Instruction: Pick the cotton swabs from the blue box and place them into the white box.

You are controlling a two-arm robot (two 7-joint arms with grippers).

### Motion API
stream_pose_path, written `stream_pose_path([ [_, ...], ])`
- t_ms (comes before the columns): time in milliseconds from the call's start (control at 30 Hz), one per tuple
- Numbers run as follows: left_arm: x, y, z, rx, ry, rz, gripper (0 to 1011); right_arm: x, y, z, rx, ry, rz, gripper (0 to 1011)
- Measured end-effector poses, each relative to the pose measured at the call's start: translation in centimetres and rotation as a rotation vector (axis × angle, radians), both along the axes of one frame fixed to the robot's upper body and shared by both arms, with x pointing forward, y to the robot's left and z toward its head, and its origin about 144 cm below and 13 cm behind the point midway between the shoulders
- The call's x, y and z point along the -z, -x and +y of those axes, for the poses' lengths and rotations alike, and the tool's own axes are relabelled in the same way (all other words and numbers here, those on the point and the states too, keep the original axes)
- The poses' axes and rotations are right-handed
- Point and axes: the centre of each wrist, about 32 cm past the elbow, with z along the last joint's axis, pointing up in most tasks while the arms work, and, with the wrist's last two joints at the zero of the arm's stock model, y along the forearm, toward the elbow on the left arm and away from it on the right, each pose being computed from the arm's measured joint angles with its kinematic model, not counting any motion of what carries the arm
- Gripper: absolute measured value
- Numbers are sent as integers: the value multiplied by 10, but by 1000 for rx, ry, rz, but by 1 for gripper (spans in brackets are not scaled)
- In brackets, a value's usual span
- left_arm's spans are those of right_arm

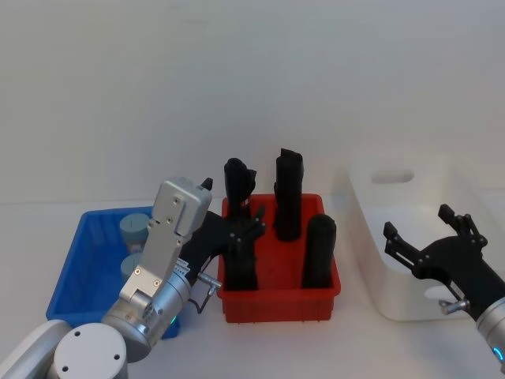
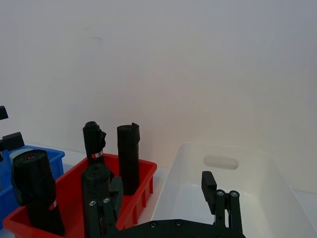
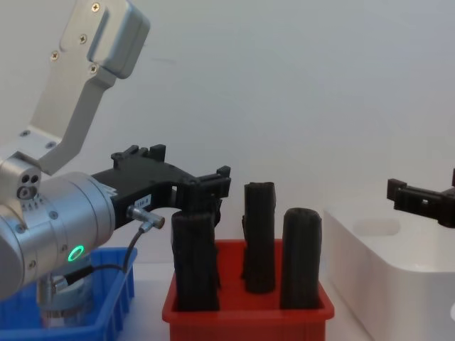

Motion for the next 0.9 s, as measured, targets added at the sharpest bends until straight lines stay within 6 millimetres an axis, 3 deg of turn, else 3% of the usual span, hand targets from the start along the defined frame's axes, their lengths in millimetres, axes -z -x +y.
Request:
stream_pose_path([
  [367, 0, 0, 0, 0, 0, 0, 1003, -3, -4, 1, -23, 4, -5, 1001],
  [900, 0, 0, 0, 0, 0, 0, 1003, -25, -27, -5, -184, 49, 64, 1001],
])
